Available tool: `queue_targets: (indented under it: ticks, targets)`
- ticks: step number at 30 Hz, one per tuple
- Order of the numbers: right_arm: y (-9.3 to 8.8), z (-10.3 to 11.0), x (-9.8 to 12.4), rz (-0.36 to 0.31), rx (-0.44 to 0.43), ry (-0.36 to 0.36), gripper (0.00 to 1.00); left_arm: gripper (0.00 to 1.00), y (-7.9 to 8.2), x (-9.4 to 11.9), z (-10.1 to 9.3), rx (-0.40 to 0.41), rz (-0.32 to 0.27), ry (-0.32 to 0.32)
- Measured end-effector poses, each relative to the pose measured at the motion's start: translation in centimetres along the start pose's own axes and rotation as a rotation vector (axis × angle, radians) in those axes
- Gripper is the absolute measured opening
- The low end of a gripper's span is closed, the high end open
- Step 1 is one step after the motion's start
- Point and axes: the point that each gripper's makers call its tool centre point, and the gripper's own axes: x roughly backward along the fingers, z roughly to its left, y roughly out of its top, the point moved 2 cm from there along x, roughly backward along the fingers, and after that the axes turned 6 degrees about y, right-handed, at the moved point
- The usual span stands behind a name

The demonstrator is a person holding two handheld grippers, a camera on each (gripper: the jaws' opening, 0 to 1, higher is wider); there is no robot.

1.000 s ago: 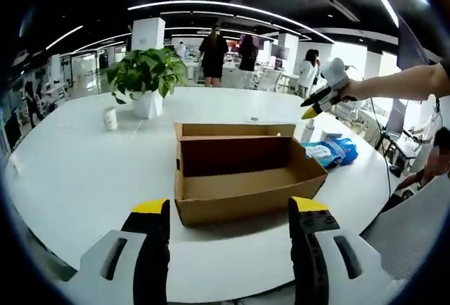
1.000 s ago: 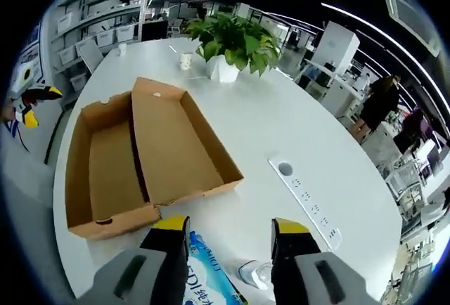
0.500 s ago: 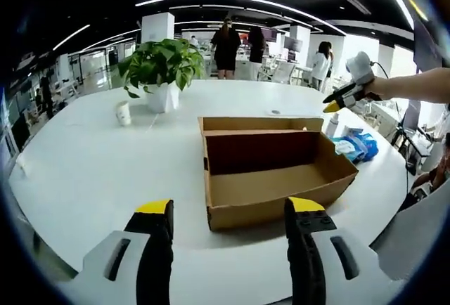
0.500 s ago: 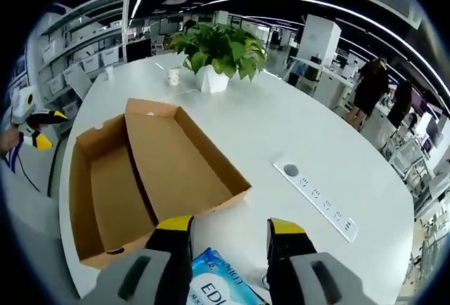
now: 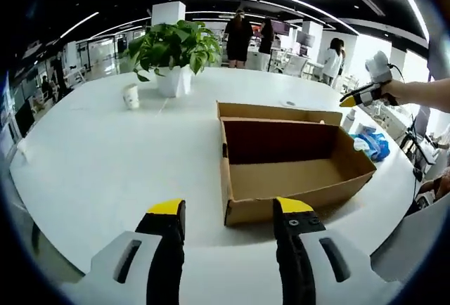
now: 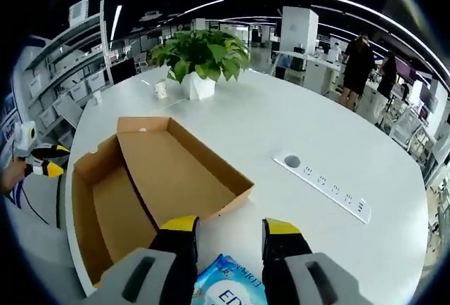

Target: Operate the shoe box by opening the lid, removing the specified soft item, and placing it in the target area until the item is outside and the box remains undamaged.

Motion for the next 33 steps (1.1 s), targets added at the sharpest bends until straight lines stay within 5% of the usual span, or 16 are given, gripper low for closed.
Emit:
queue_targets:
  ticks: [9,21,33]
  targets:
    - [-0.5,1.6,0.0,-0.035,-0.108,0.003,0.27,0.42,0.0,-0.8,0.0,0.065,0.017,-0.011]
    - [0.6,-1.5,-3.5,-0.066,-0.246,0.004,0.23,0.29,0.8,-2.4,-0.4,0.126,0.028,-0.013]
    - [0.8,-2.2,-5.5,-0.044,-0.278,0.001,0.23,0.1,0.2,-3.8,-1.0,0.139,0.091,0.005]
